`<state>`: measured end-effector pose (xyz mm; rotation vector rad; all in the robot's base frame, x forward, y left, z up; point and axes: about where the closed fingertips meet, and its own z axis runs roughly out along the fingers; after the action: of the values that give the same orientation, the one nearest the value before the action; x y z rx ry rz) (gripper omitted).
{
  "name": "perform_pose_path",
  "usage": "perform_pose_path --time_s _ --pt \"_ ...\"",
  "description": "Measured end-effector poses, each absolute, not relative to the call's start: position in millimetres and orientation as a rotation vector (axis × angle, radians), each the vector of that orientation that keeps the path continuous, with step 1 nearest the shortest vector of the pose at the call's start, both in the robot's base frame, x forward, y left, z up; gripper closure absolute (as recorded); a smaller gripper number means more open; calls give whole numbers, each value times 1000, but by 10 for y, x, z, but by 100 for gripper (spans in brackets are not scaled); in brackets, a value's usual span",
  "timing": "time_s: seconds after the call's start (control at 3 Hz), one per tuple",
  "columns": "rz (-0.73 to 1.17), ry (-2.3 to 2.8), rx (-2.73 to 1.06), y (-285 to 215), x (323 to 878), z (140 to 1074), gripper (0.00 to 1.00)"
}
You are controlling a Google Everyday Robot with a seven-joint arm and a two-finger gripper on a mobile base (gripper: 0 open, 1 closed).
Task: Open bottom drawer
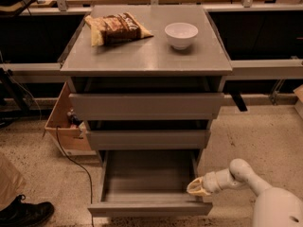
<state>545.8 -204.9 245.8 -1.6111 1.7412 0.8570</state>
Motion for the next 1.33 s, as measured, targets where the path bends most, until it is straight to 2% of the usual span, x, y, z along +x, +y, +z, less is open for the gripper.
perform_pose_path --time_s 0.67,1.33 --pt "908 1683 -1686 -1544 5432 2118 100" --pt "820 1702 -1800 -1304 5529 1767 100"
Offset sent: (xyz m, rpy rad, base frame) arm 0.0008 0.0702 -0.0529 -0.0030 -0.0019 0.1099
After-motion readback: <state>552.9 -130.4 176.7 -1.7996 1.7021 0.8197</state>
